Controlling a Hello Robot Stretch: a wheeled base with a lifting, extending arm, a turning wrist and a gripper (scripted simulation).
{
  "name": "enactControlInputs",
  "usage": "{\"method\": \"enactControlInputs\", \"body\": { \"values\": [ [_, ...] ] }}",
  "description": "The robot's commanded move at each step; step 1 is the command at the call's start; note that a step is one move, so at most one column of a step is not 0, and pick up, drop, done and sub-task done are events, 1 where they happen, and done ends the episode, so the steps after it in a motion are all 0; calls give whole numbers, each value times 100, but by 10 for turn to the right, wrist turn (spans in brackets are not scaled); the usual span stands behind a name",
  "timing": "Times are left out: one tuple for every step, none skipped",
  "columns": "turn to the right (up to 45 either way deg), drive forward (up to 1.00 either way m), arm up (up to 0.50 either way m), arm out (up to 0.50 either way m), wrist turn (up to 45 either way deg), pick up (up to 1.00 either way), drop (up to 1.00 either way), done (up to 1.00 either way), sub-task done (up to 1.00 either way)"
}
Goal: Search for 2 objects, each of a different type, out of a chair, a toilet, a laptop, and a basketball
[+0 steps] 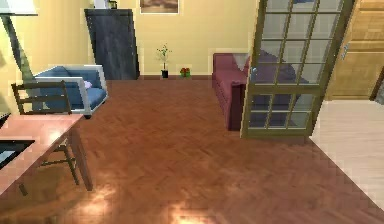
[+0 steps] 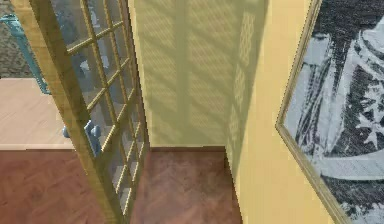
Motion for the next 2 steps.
{"method": "enactControlInputs", "body": {
  "values": [
    [0,20,0,0,0,0,0,0,0],
    [-450,0,0,0,0,0,0,0,0]
  ]
}}
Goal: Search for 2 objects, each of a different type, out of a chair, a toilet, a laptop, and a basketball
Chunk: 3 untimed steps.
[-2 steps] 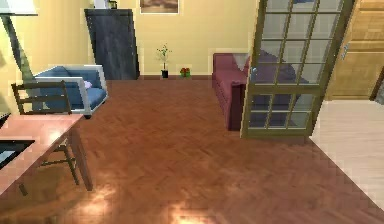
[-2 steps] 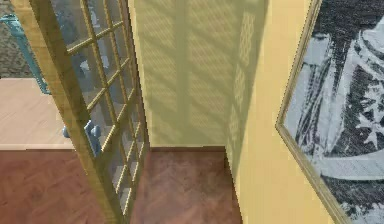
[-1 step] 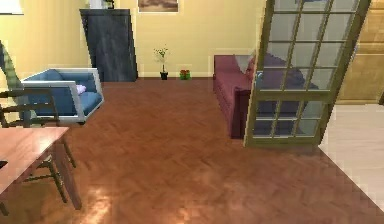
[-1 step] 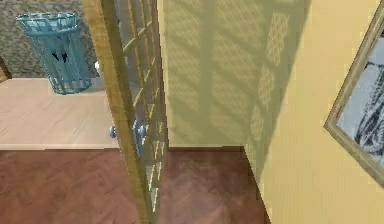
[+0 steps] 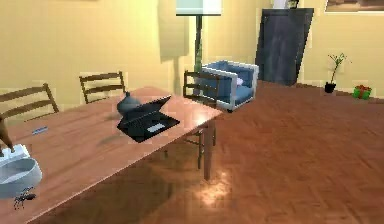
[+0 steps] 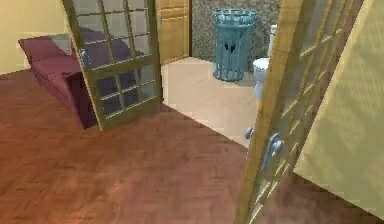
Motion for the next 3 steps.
{"method": "enactControlInputs", "body": {
  "values": [
    [-420,0,0,0,0,0,0,0,0],
    [0,25,0,0,0,0,0,0,0],
    [-210,0,0,0,0,0,0,0,0]
  ]
}}
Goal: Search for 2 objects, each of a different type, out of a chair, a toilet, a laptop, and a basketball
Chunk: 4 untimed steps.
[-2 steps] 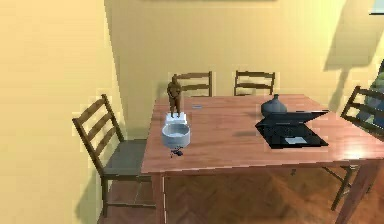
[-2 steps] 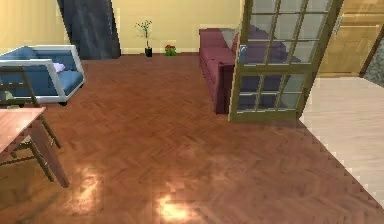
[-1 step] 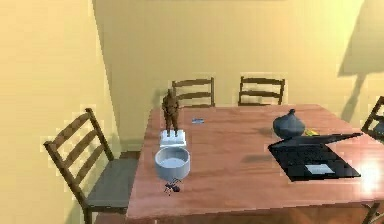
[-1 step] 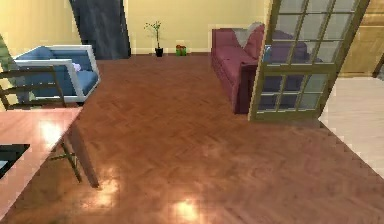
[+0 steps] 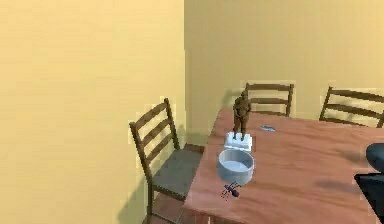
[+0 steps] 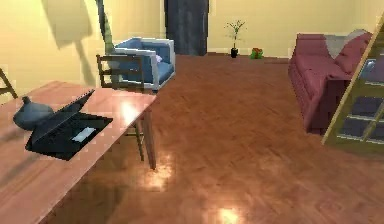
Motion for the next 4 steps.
{"method": "enactControlInputs", "body": {
  "values": [
    [0,0,0,0,0,0,0,0,100],
    [450,0,0,0,0,0,0,0,0],
    [90,0,0,0,0,0,0,0,0],
    [0,0,0,0,0,0,0,100,0]
  ]
}}
